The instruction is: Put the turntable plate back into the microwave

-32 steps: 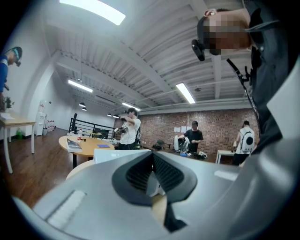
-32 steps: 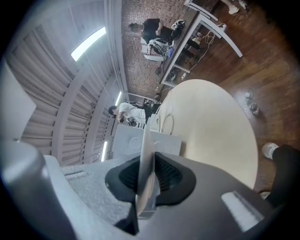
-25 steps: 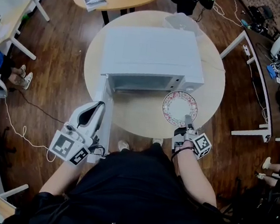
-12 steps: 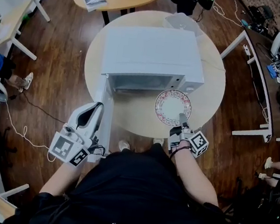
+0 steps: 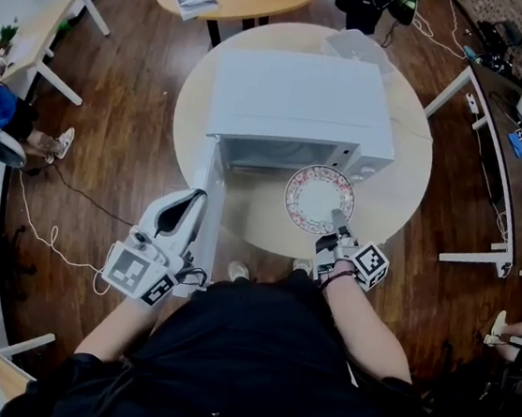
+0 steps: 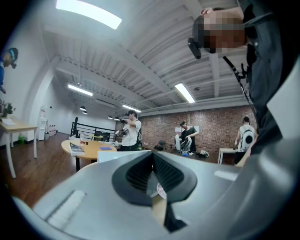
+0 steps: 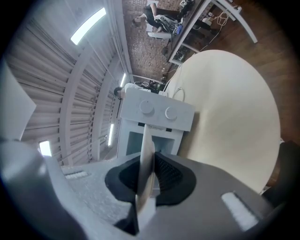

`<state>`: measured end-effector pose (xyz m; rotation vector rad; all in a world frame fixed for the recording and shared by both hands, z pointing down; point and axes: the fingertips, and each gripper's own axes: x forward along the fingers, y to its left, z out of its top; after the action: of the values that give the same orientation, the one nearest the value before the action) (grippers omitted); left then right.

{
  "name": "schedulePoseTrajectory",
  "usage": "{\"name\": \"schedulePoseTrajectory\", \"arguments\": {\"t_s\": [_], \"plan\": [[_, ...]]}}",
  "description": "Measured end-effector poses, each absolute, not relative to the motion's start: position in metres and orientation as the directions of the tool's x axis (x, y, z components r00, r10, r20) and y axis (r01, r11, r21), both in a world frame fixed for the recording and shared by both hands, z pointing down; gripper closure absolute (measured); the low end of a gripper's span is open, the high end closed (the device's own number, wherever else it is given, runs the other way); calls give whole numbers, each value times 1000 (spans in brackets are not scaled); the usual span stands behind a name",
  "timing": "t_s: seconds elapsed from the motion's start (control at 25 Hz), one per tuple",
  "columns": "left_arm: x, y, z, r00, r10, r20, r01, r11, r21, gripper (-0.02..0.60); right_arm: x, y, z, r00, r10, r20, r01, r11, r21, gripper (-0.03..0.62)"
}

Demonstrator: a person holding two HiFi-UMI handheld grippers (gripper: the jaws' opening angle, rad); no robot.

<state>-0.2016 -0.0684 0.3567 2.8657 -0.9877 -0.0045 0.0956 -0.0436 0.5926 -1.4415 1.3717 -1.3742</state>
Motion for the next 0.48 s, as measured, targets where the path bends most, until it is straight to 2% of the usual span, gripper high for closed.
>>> {"name": "schedulePoseTrajectory", "arguments": {"t_s": [0.48], "plan": [[-208,-70,358,769,-639,33,-638,-762,110,577,65,-63,598,-219,-953,212,-224,-162,-961,559]]}}
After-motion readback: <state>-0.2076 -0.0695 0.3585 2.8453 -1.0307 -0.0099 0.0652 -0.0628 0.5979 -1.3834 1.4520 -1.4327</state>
